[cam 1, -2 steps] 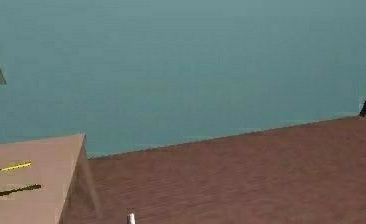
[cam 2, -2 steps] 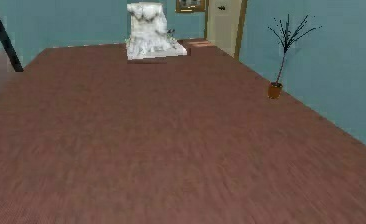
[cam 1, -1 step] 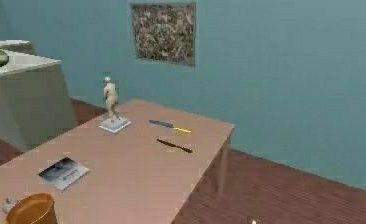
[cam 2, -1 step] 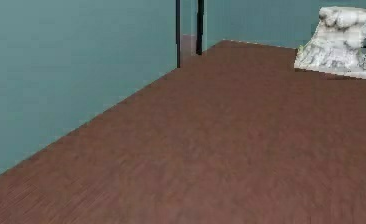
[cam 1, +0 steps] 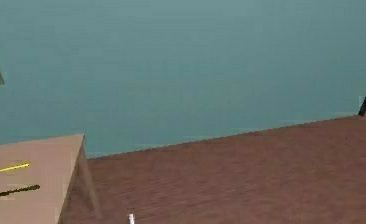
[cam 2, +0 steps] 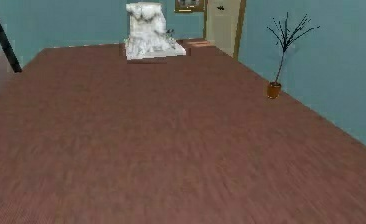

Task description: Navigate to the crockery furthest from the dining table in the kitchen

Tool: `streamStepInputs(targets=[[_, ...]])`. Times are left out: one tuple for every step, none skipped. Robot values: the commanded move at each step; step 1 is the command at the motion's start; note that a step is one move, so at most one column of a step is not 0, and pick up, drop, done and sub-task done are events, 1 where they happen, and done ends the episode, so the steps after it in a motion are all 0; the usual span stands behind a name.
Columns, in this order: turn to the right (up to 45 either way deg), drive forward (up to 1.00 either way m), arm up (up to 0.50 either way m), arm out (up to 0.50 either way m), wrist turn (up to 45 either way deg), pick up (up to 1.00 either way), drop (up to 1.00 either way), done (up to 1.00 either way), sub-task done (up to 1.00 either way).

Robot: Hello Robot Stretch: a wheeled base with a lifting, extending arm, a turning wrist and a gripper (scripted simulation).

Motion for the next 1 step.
streamStepInputs(targets=[[45.0,0.00,0.00,0.00,0.0,0.00,0.00,0.00,0.00]])
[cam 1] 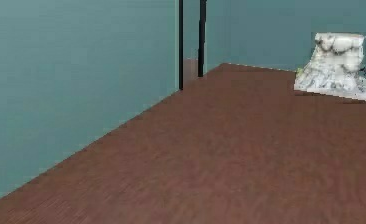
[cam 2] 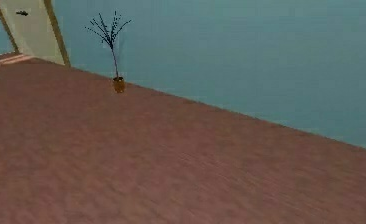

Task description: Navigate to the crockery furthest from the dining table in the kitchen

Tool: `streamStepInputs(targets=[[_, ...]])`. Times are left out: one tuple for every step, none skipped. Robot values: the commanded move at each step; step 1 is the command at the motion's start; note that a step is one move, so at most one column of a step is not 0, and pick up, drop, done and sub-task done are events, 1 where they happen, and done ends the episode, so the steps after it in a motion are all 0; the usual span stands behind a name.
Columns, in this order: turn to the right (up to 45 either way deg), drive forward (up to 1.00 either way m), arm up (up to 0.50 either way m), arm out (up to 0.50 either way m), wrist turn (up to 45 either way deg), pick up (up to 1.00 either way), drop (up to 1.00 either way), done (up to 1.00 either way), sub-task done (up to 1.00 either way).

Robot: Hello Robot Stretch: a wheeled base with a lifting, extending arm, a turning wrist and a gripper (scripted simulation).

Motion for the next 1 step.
streamStepInputs(targets=[[45.0,0.00,0.00,0.00,0.0,0.00,0.00,0.00,0.00]])
